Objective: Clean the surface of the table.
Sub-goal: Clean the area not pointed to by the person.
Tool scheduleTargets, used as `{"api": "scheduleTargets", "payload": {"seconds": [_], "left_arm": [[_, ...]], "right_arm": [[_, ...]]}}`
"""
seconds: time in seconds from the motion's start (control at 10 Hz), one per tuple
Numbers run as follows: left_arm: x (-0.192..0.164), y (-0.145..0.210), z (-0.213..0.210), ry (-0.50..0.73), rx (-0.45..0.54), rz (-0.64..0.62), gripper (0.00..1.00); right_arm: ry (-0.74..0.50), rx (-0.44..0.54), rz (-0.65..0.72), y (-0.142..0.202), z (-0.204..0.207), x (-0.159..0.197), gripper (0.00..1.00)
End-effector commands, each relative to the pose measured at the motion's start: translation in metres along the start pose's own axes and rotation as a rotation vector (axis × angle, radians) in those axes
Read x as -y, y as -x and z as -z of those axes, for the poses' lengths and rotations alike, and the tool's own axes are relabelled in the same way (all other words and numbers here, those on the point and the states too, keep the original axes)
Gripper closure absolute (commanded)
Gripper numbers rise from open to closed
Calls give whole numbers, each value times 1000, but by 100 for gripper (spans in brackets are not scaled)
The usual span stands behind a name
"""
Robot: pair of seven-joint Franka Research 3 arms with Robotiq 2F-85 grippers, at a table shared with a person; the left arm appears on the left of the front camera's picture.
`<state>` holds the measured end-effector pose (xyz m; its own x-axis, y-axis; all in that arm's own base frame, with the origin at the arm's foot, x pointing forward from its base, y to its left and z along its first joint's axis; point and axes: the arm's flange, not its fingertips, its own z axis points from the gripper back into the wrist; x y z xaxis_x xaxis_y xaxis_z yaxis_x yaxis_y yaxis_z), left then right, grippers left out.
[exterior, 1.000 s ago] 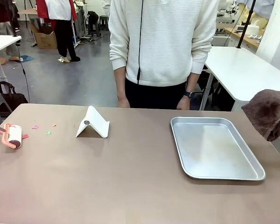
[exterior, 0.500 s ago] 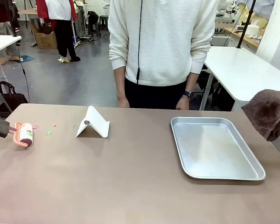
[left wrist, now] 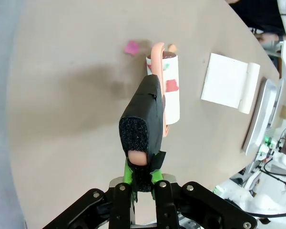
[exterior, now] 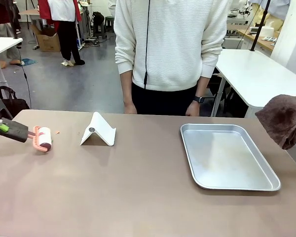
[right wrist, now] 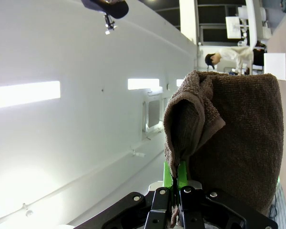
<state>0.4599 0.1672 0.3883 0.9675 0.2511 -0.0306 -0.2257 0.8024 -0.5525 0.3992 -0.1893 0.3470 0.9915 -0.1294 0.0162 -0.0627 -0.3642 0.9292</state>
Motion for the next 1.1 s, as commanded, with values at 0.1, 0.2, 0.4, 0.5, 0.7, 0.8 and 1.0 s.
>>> {"api": "scheduleTargets", "payload": {"seconds": [0.1,0.2,0.4,0.5,0.7,0.8,1.0], "left_arm": [[27,-20,22,-27,-106,37,84],[33,-26,25,-26,-112,46,84],[41,-37,28,-11,-122,44,84],[44,-39,27,-8,-119,53,84],[52,-36,16,84,-82,199,84],[56,-29,2,188,-70,296,84],[53,-12,-26,233,-29,341,84]], "right_arm": [[-2,9,3,-1,4,-3,97],[-2,9,3,-1,4,-3,97],[-2,9,3,-1,4,-3,97],[-2,9,3,-1,4,-3,97],[-2,9,3,-1,4,-3,97],[-2,9,3,-1,4,-3,97],[-2,9,3,-1,4,-3,97]]}}
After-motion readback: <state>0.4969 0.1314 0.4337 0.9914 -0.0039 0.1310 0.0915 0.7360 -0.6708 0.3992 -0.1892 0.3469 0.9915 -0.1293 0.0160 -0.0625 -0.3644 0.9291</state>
